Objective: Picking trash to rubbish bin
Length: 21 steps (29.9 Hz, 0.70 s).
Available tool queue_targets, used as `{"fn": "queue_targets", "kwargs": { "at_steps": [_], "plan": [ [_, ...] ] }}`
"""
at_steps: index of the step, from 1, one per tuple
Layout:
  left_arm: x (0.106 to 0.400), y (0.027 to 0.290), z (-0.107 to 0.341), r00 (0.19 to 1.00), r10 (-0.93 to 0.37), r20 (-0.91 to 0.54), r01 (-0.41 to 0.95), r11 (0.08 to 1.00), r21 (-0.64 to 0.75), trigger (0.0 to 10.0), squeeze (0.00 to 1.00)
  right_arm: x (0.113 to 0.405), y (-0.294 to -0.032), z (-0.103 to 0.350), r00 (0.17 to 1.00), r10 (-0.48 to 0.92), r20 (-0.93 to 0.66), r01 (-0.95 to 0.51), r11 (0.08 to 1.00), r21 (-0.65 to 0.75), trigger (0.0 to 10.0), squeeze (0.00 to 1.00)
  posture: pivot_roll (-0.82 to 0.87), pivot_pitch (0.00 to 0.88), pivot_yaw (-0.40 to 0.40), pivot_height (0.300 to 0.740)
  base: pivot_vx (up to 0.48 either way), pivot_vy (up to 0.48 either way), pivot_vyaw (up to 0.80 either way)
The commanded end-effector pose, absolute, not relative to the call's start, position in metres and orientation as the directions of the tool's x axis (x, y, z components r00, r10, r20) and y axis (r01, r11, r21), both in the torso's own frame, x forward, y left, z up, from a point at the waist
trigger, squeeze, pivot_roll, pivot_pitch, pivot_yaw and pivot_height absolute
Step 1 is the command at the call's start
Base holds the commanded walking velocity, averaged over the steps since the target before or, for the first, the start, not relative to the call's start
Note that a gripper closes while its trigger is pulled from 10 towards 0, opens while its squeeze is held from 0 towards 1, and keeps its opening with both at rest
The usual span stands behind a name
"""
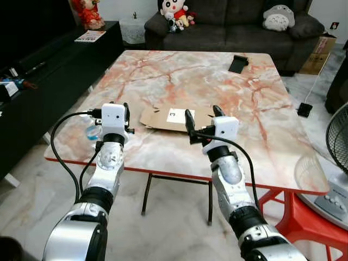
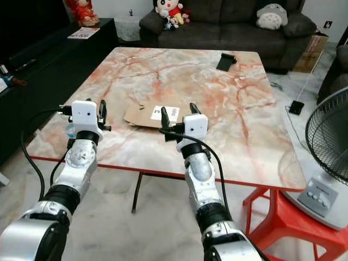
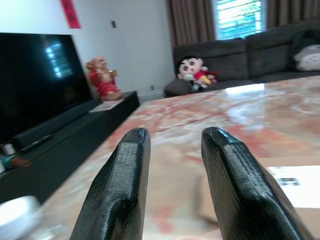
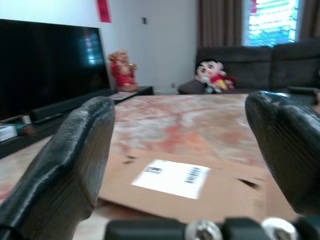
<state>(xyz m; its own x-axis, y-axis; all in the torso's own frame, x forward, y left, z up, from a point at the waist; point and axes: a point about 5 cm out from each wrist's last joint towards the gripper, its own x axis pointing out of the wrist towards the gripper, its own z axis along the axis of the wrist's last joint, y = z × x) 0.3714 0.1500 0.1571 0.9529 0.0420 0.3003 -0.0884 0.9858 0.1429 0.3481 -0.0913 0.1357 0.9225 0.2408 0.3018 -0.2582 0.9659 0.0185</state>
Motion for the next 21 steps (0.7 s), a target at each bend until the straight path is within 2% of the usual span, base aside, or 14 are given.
{"fn": "queue_targets", "kwargs": {
  "at_steps": [1, 15, 19, 21],
  "plan": [
    [0.3703, 0.1464, 0.1525, 0.958, 0.032, 0.286, -0.079, 0.985, 0.155, 10.0, 0.0, 0.35, -0.0955, 0.1393, 0.922, 0.234, 0.309, -0.251, 0.968, 0.015, 10.0, 0.0, -0.06, 0.0, 0.029, 0.74, 0.39, 0.0, 0.0],
    [0.3716, 0.1497, 0.1565, 0.953, 0.053, 0.297, -0.102, 0.983, 0.153, 10.0, 0.0, 0.3493, -0.0939, 0.139, 0.921, 0.243, 0.304, -0.247, 0.969, -0.027, 10.0, 0.0, -0.05, 0.0, 0.023, 0.74, 0.387, 0.0, 0.0],
    [0.3716, 0.1493, 0.1561, 0.954, 0.052, 0.295, -0.101, 0.983, 0.154, 10.0, 0.0, 0.3491, -0.0939, 0.1394, 0.919, 0.242, 0.311, -0.246, 0.969, -0.026, 10.0, 0.0, -0.05, 0.0, 0.024, 0.74, 0.377, 0.0, 0.8],
    [0.3719, 0.1483, 0.1562, 0.955, 0.05, 0.294, -0.098, 0.983, 0.153, 10.0, 0.0, 0.3494, -0.095, 0.1398, 0.92, 0.237, 0.312, -0.247, 0.969, -0.007, 10.0, 0.0, -0.05, 0.0, 0.024, 0.74, 0.379, 0.0, 0.0]
  ]
}}
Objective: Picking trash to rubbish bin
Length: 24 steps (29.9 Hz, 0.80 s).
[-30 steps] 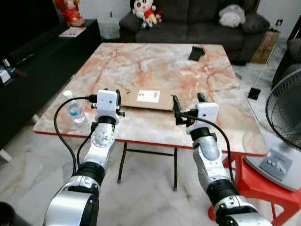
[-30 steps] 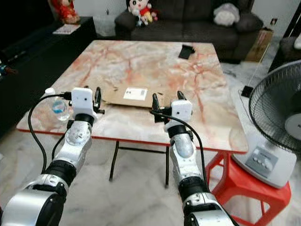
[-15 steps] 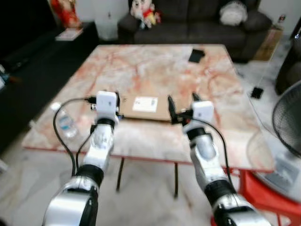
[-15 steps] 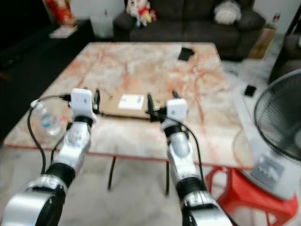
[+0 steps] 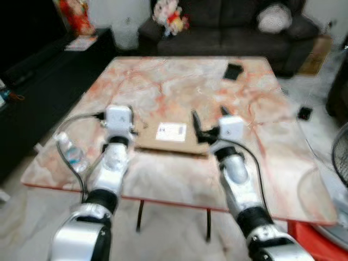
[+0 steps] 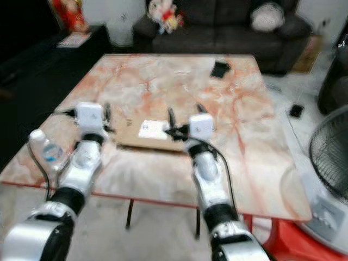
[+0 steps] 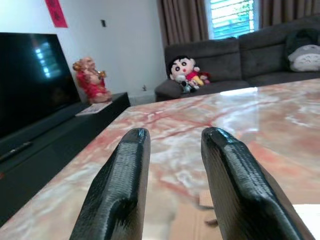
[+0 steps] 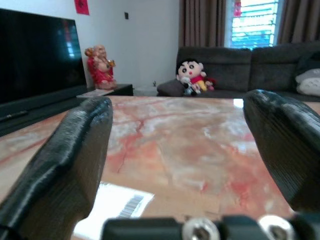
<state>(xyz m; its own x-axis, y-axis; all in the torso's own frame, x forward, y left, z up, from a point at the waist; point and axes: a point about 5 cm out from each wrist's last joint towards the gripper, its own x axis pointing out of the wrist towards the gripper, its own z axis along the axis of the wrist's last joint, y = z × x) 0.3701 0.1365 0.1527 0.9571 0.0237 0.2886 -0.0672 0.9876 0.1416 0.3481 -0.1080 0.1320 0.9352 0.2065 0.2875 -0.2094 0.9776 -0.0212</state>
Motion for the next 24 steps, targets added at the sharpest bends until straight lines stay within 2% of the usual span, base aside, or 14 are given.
{"fn": "queue_targets", "kwargs": {
  "at_steps": [1, 16, 24],
  "plan": [
    [0.372, 0.148, 0.156, 0.955, 0.05, 0.294, -0.098, 0.983, 0.153, 10.0, 0.0, 0.349, -0.095, 0.14, 0.92, 0.237, 0.312, -0.247, 0.969, -0.007, 10.0, 0.0, -0.05, 0.0, 0.024, 0.74, 0.375, 0.0, 0.0],
    [0.373, 0.143, 0.153, 0.965, 0.022, 0.263, -0.061, 0.988, 0.141, 10.0, 0.0, 0.349, -0.096, 0.138, 0.926, 0.233, 0.296, -0.242, 0.97, -0.008, 10.0, 0.0, -0.05, 0.0, 0.025, 0.74, 0.35, 0.0, 0.0],
    [0.373, 0.141, 0.146, 0.975, 0.012, 0.22, -0.046, 0.988, 0.15, 10.0, 0.0, 0.35, -0.098, 0.135, 0.932, 0.229, 0.28, -0.236, 0.972, -0.01, 10.0, 0.0, -0.05, 0.0, 0.023, 0.74, 0.0, 0.0, 0.0]
  ]
}}
